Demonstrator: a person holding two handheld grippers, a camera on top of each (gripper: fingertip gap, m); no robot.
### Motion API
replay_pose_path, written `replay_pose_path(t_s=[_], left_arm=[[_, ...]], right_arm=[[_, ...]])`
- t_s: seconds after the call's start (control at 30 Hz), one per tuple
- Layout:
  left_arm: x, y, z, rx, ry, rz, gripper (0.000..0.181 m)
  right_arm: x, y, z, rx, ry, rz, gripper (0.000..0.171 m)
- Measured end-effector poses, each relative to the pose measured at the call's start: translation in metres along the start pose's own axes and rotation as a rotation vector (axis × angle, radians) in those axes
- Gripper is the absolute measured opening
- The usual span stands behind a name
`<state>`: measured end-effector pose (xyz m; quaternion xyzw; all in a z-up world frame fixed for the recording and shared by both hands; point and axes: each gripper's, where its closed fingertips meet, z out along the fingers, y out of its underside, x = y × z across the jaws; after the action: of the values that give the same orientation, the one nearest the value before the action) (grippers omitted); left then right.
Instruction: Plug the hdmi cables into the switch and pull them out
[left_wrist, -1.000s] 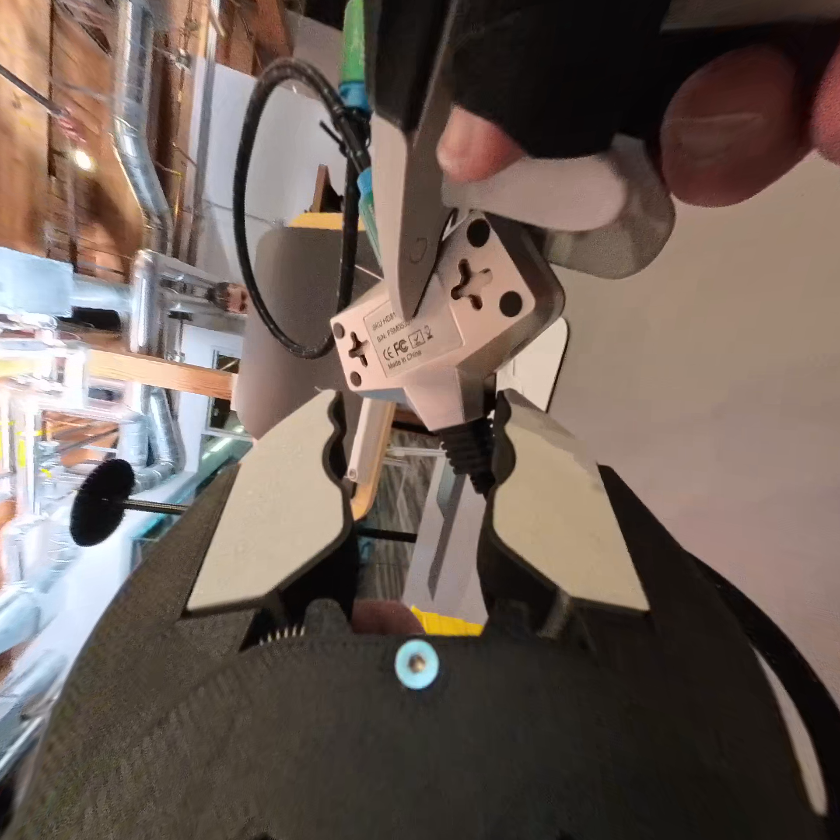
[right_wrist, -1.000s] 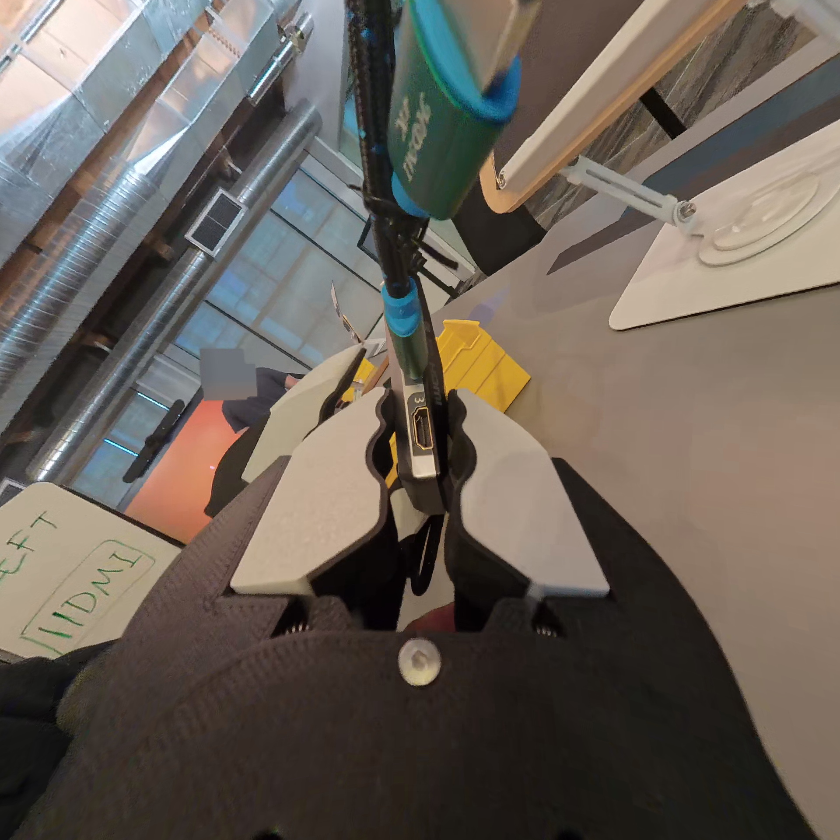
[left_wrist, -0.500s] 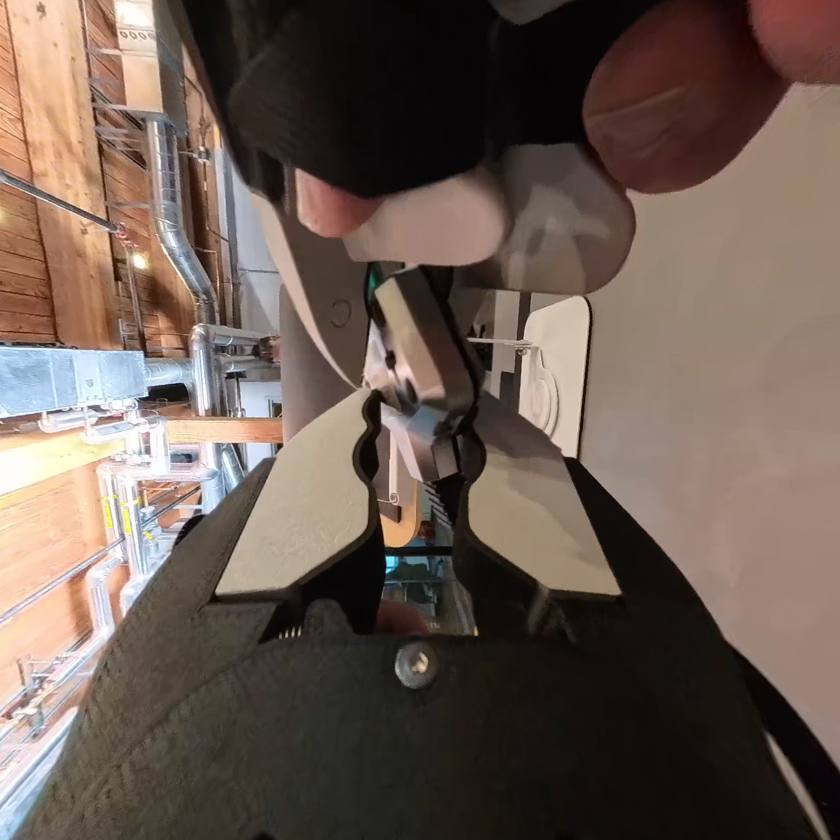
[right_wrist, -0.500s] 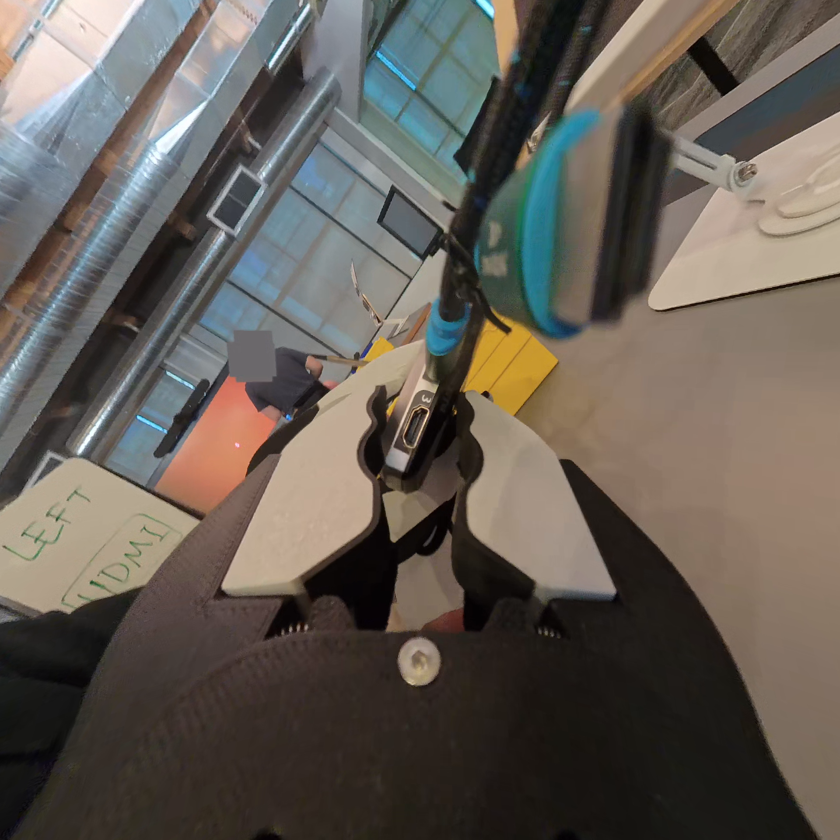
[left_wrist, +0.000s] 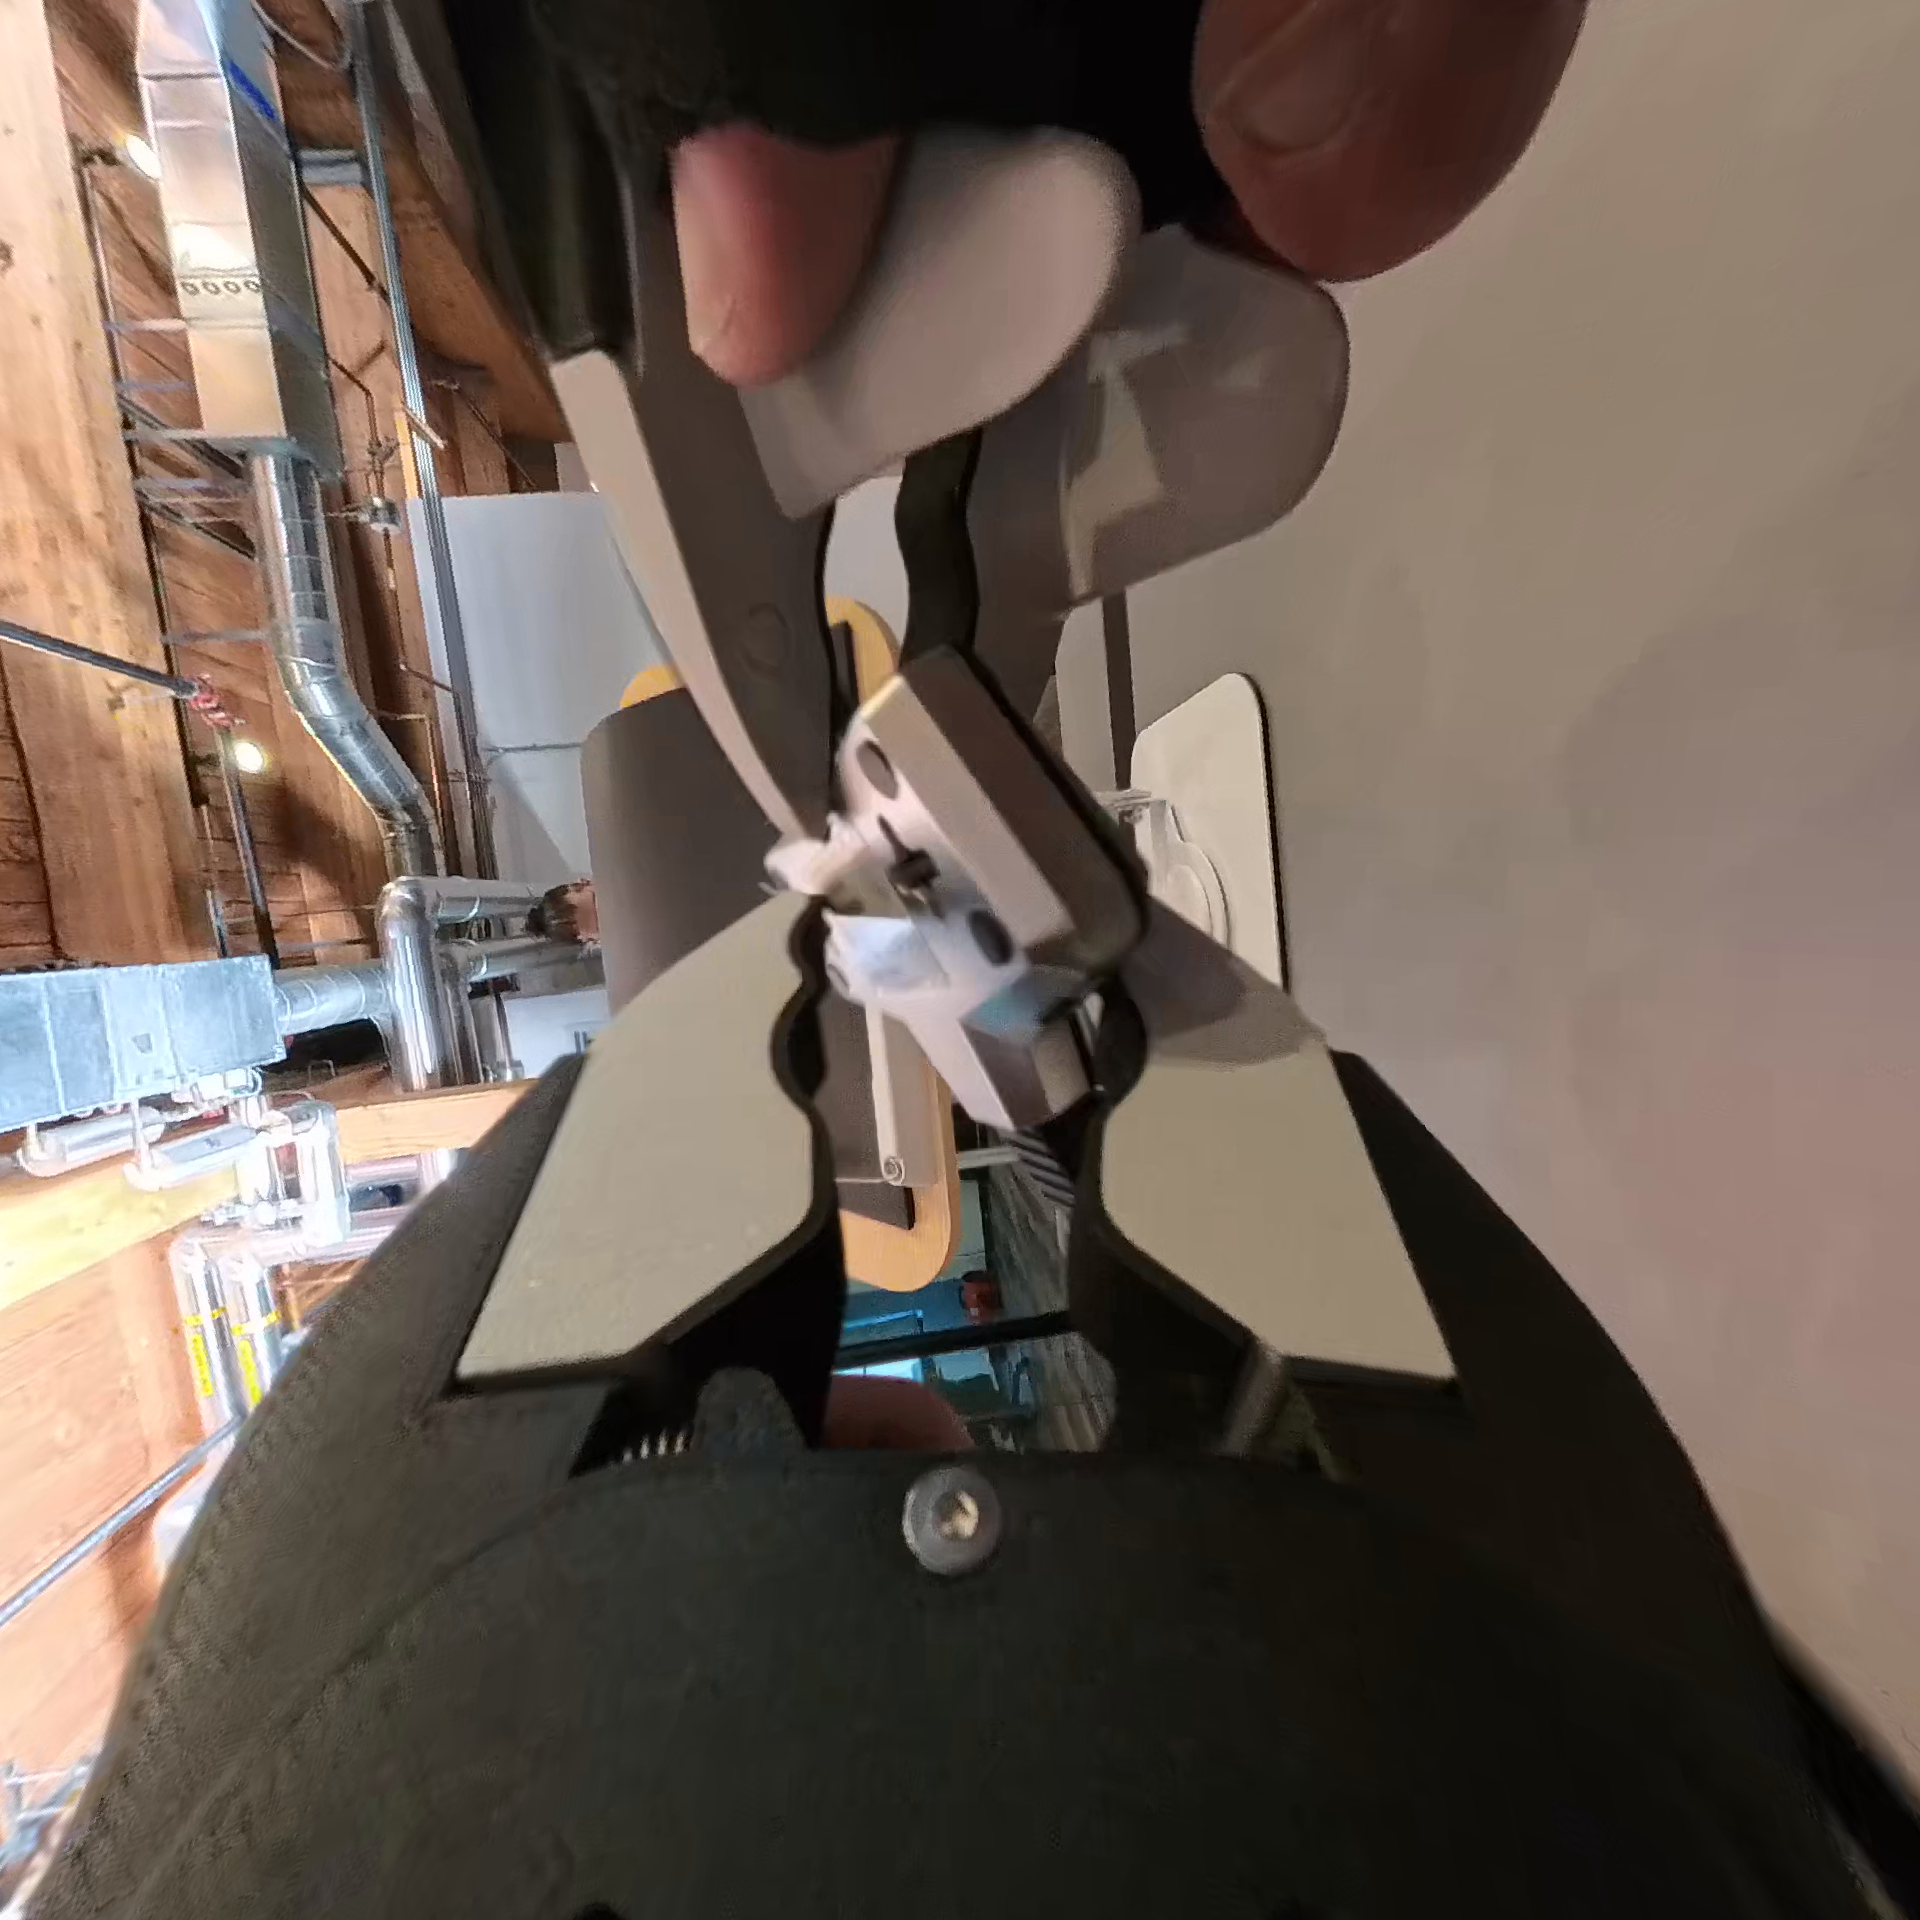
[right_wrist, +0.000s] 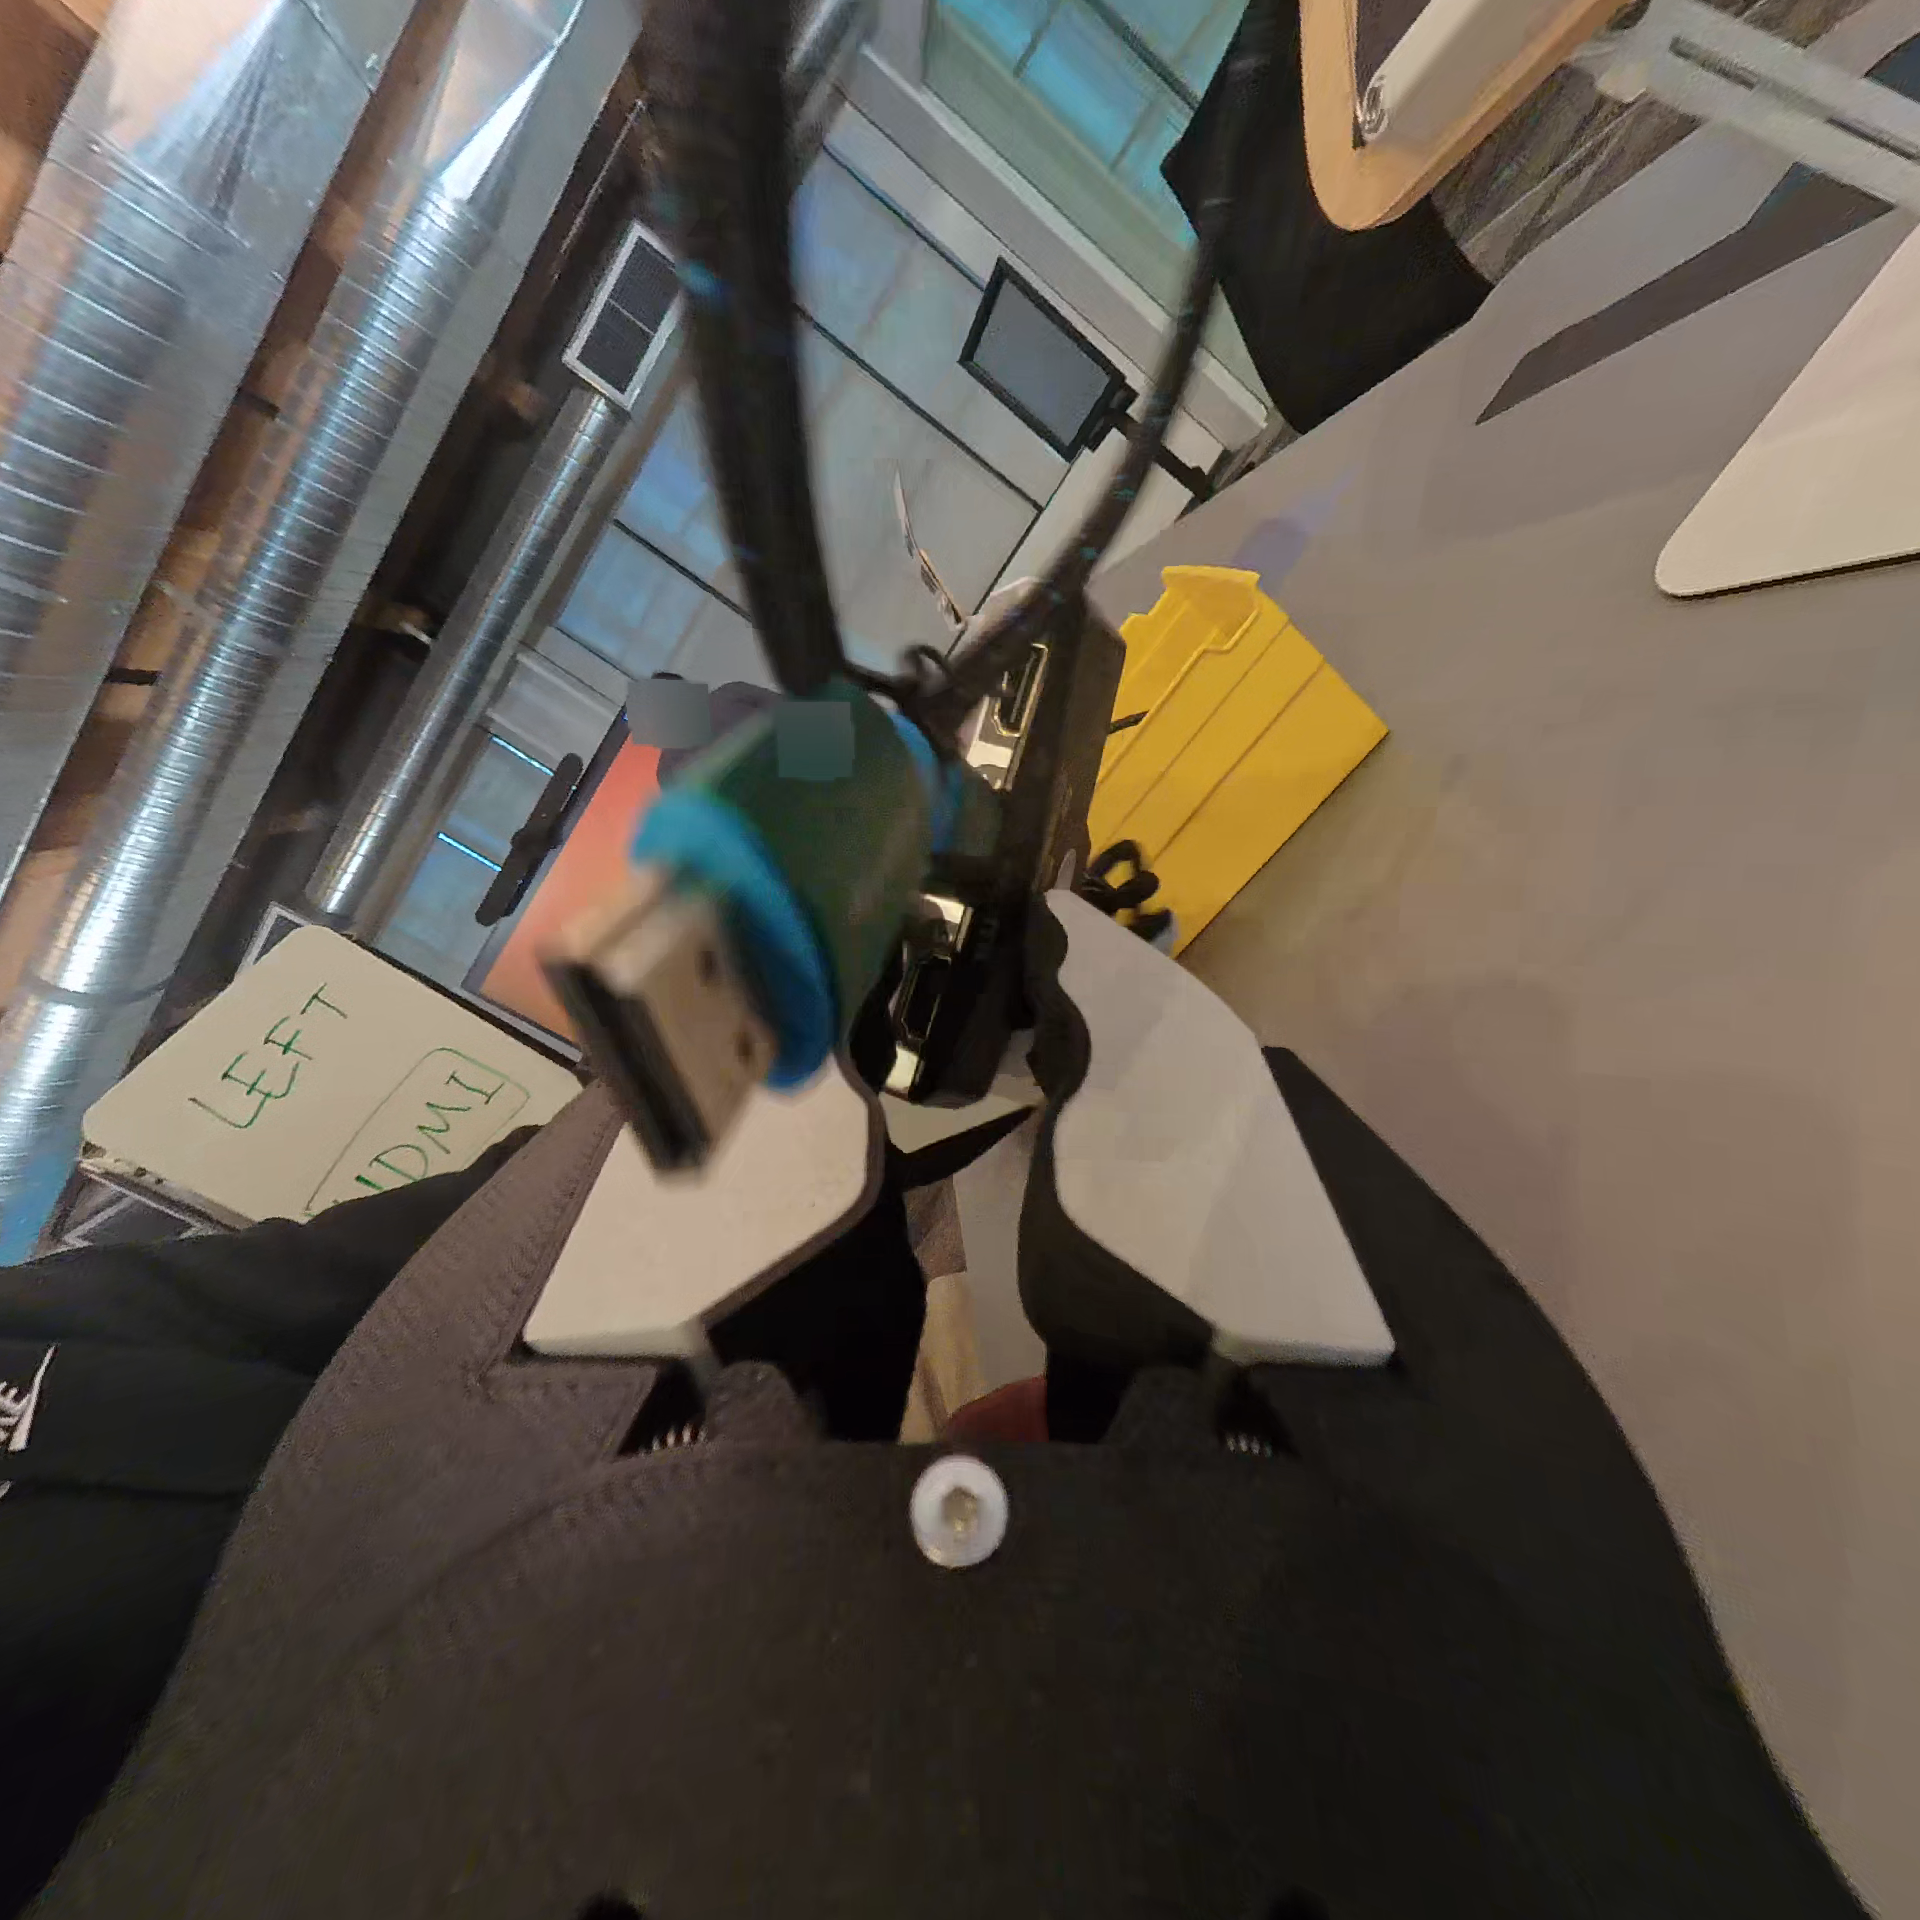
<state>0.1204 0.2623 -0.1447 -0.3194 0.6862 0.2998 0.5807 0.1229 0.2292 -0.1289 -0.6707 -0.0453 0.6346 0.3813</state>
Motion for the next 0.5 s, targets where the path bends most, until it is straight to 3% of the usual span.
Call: replay_pose_path(t_s=[0.07,0.2,0.33,0.5], left_arm=[[-0.001,-0.001,0.001,-0.026,0.014,0.0,0.054],[-0.003,0.003,0.002,-0.025,-0.004,0.041,0.03],[0.002,0.01,0.001,-0.055,0.06,0.022,0.027],[0.008,0.027,0.001,-0.086,0.144,0.018,0.027]], right_arm=[[-0.002,0.001,0.003,-0.002,0.006,0.005,0.022],[0.0,0.002,0.002,-0.017,-0.006,0.019,0.025],[0.004,0.016,-0.003,-0.105,0.078,-0.081,0.047],[0.009,0.043,-0.035,-0.281,0.245,-0.367,0.033]])
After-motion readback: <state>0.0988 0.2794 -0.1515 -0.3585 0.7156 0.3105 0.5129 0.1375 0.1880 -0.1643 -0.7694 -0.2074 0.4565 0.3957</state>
